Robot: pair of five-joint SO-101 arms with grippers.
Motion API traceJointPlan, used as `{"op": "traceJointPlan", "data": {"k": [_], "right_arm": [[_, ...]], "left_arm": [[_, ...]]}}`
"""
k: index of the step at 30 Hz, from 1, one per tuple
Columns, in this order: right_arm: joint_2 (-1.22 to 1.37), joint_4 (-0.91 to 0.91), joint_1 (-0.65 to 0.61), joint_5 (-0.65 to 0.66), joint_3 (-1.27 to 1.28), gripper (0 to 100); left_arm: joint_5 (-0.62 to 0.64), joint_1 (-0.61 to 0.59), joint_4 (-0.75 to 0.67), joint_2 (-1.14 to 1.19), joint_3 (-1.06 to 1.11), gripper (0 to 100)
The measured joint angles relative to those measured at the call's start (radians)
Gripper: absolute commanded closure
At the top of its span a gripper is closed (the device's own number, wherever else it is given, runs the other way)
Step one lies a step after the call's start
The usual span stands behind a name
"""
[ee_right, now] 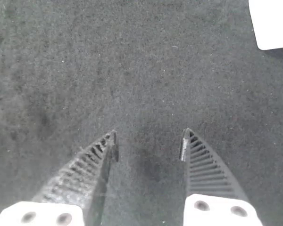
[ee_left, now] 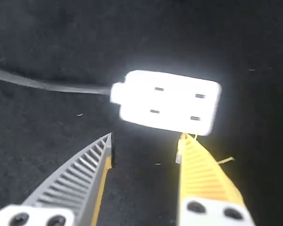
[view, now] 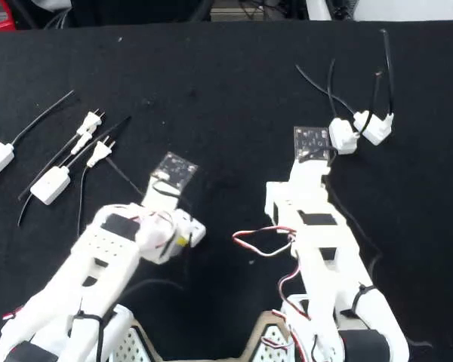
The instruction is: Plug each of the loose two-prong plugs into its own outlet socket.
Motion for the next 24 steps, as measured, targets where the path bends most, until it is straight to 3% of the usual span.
{"op": "traceJointPlan", "data": {"k": [3, 9, 12, 18, 24], "right_arm": [[0.000, 0.000, 0.000, 0.000, 0.000, 79.4], [0.000, 0.000, 0.000, 0.000, 0.000, 79.4], [0.000, 0.000, 0.000, 0.000, 0.000, 79.4], [0.000, 0.000, 0.000, 0.000, 0.000, 79.4], [0.000, 0.000, 0.000, 0.000, 0.000, 79.4]], "left_arm": [[0.008, 0.023, 0.002, 0.000, -0.002, 78], [0.014, 0.028, 0.183, 0.002, -0.167, 78], [0.061, -0.029, 0.199, 0.003, -0.255, 78], [0.318, -0.275, -0.049, 0.005, -0.216, 78], [0.473, -0.419, -0.339, 0.005, -0.052, 78]]}}
